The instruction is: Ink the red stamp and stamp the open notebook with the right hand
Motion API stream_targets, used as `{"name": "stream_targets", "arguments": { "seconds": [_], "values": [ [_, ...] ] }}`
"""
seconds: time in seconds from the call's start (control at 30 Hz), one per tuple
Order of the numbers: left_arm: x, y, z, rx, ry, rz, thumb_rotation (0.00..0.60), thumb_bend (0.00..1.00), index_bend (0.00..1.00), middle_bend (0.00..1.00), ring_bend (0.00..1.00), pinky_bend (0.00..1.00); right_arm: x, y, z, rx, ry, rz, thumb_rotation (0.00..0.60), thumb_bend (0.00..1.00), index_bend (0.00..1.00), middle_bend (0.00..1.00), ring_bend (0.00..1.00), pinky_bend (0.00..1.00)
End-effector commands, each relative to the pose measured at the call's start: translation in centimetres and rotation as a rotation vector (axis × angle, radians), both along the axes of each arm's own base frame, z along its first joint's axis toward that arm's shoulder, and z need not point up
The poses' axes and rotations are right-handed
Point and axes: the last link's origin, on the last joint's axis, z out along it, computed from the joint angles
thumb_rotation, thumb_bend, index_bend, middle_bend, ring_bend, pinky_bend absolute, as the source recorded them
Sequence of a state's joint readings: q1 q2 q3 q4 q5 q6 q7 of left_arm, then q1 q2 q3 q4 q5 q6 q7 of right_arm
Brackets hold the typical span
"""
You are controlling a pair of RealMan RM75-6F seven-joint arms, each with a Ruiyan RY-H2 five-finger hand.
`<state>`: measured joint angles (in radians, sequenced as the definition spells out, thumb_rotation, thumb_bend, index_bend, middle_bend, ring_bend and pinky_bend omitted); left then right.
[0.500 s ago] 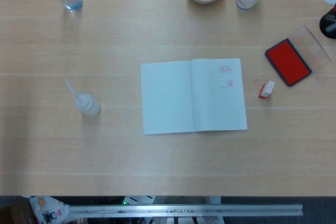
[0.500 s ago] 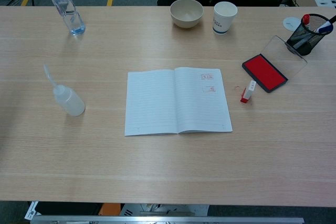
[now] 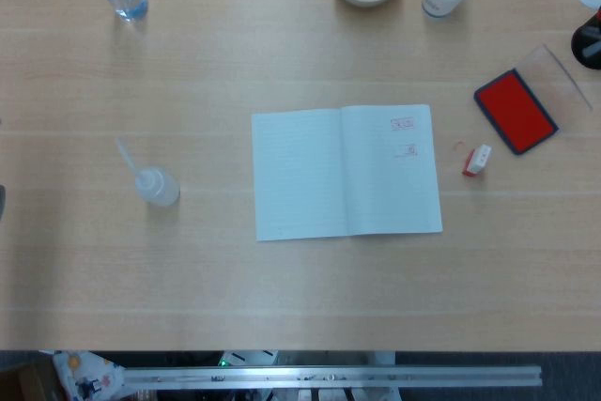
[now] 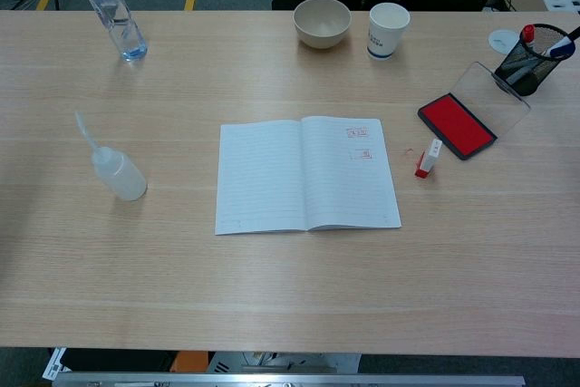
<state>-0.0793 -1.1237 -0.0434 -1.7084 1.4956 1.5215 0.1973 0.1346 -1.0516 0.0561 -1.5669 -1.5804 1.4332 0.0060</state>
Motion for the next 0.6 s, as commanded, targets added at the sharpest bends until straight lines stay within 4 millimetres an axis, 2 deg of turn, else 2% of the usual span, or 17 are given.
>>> {"name": "stream_targets", "arguments": {
  "seconds": [0.03, 0.27, 0.43, 0.6],
  "values": [
    [0.2, 0.0, 0.0, -0.005, 0.004, -0.003, 0.600, 0.34, 0.17, 0.17, 0.10, 0.09, 0.9, -1.4, -0.4, 0.053, 0.017, 0.050, 0.600, 0.32, 0.44, 0.46, 0.37, 0.40],
    [0.5, -0.3, 0.2, -0.017, 0.008, 0.003, 0.600, 0.34, 0.17, 0.17, 0.10, 0.09, 2.7, -4.7, -2.7, 0.206, 0.042, 0.142, 0.600, 0.31, 0.44, 0.46, 0.37, 0.40],
    [0.7, -0.5, 0.5, -0.014, 0.002, 0.003, 0.600, 0.34, 0.17, 0.17, 0.10, 0.09, 3.2, -6.2, -4.9, 0.302, 0.122, 0.210, 0.600, 0.25, 0.47, 0.46, 0.35, 0.33],
    [0.7, -0.6, 0.5, -0.021, 0.004, 0.007, 0.600, 0.34, 0.16, 0.17, 0.10, 0.09, 3.3, -7.2, -7.2, 0.360, 0.204, 0.268, 0.600, 0.25, 0.48, 0.45, 0.31, 0.28]
  ]
}}
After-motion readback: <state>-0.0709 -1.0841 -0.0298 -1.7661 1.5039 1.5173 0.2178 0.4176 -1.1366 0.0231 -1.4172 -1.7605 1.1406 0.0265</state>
